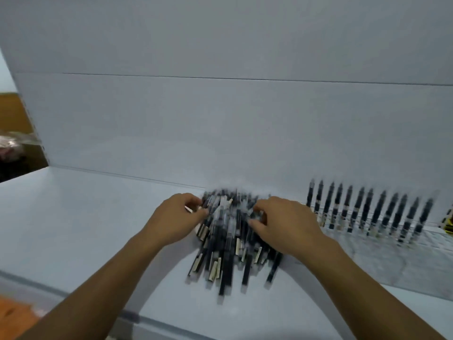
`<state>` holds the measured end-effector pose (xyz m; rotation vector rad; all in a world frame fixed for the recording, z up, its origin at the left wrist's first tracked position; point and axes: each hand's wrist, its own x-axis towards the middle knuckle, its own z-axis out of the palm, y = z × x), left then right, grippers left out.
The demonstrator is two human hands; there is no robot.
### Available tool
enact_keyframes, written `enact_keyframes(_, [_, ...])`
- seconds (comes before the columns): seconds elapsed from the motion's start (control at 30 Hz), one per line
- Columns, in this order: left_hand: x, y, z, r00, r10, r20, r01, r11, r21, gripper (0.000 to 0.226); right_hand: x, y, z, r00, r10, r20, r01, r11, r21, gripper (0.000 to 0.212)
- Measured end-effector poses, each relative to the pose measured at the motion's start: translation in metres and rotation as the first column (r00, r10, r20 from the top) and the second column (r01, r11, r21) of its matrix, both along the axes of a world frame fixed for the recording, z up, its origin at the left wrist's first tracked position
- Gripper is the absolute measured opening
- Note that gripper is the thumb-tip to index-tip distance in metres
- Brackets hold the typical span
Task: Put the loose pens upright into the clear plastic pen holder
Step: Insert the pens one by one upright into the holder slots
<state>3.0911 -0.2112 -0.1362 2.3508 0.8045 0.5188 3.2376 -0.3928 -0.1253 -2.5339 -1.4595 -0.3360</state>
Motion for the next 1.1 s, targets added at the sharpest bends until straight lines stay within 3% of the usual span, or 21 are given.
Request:
enact_keyframes(0.2, [0.001, 0.000, -0.005, 0.998, -0.058, 0.030, 0.062, 0.985, -0.161, 0.021, 0.004, 0.008, -0.007, 1.000, -0.009, 0.004, 0.009, 1.000, 0.004, 0.047])
enact_keyframes(0.37, [0.017, -0.003, 0.000, 0.996, -0.071, -0.055, 0.065, 0.993, -0.103, 0.028, -0.003, 0.005, -0.011, 1.000, -0.012, -0.009, 0.013, 0.999, 0.051, 0.047])
enact_keyframes(0.57, [0.035, -0.003, 0.008, 0.979, -0.097, -0.181, 0.095, 0.995, -0.023, 0.036, -0.005, 0.006, -0.010, 0.999, 0.023, -0.046, -0.022, 0.999, 0.026, 0.024])
enact_keyframes(0.73, [0.024, 0.000, 0.004, 0.968, -0.104, -0.228, 0.082, 0.991, -0.104, 0.046, -0.007, 0.003, -0.014, 0.995, 0.059, -0.078, -0.057, 0.998, 0.021, 0.026])
enact_keyframes(0.87, [0.024, -0.007, 0.002, 0.981, -0.095, -0.167, 0.076, 0.990, -0.121, 0.040, -0.011, 0.006, -0.015, 0.995, 0.059, -0.084, -0.056, 0.998, 0.037, 0.023])
enact_keyframes(1.1, [0.021, -0.013, -0.003, 0.998, -0.029, 0.056, 0.050, 0.907, -0.419, 0.033, -0.015, 0.001, -0.016, 0.994, 0.040, -0.098, -0.038, 0.999, 0.028, 0.027])
